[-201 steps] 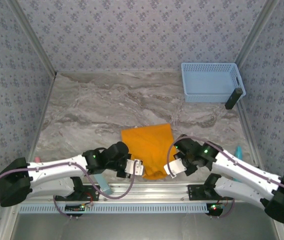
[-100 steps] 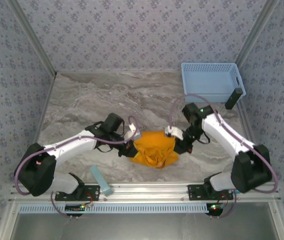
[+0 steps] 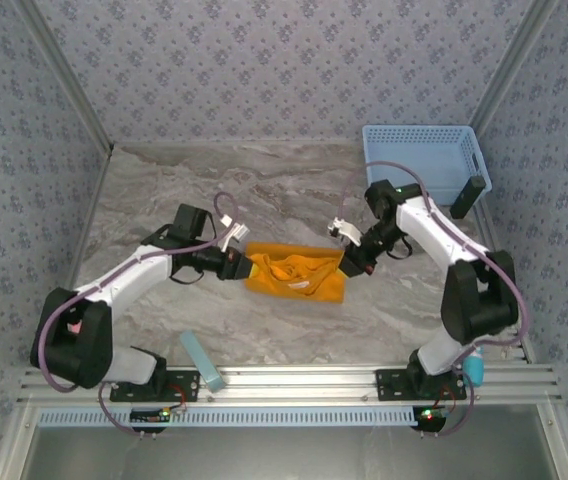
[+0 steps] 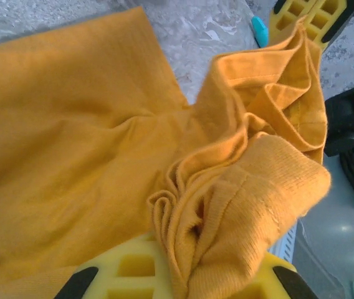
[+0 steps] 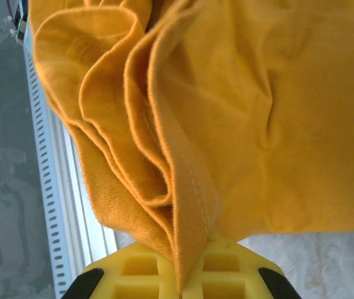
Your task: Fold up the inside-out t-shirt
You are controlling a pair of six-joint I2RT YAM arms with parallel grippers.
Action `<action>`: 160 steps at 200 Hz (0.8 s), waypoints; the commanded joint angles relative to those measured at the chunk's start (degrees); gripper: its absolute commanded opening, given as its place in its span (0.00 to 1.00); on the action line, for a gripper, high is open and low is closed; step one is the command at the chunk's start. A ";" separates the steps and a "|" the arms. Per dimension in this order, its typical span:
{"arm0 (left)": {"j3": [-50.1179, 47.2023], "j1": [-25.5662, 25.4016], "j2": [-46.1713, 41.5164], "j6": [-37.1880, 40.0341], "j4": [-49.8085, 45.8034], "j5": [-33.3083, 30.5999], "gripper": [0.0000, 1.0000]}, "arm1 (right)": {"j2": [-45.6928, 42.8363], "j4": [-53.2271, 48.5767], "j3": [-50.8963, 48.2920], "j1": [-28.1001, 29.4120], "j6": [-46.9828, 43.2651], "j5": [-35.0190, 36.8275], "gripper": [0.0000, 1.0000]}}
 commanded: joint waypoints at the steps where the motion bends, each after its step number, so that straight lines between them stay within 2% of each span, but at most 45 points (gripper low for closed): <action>1: 2.40 -0.19 0.09 0.68 -2.31 4.68 0.00 | 0.61 -3.28 1.57 3.23 -2.16 -0.39 0.00; 14: 2.42 -1.04 -2.66 5.27 -7.97 0.61 0.00 | -3.10 0.54 -1.66 5.94 0.77 1.62 0.00; 25: 2.74 -3.80 -5.99 12.22 -14.78 -4.61 0.00 | -7.71 2.78 -4.30 8.52 2.34 3.54 0.00; 38: 2.21 -7.22 -11.21 15.57 -17.87 -8.60 0.00 | -13.89 3.06 -8.54 12.25 5.05 6.63 0.00; 49: 1.67 -9.23 -15.26 15.85 -18.58 -10.03 0.00 | -18.22 1.55 -9.59 14.80 8.21 7.78 0.00; 62: 1.35 -10.19 -19.17 14.72 -18.53 -10.05 0.00 | -22.64 -2.72 -9.09 17.75 10.87 5.80 0.00; 83: 1.34 -9.97 -21.72 10.59 -17.48 -11.51 0.00 | -27.15 -3.90 -8.55 17.53 13.87 4.22 0.00; 105: 0.13 -7.43 -17.55 6.37 -13.01 -8.81 0.00 | -23.45 -2.33 -8.88 13.83 11.05 4.34 0.00; 117: -0.11 -5.86 -13.89 2.45 -12.81 -10.74 0.00 | -19.22 -2.50 -8.57 12.76 7.37 3.47 0.00; 132: -0.68 -3.23 -9.49 -1.49 -12.41 -10.26 0.00 | -13.91 -2.30 -7.90 10.11 3.48 1.45 0.00; 160: -2.78 0.97 -4.48 -7.31 -6.95 -9.26 0.00 | -6.04 1.50 -6.87 6.61 3.19 -0.13 0.00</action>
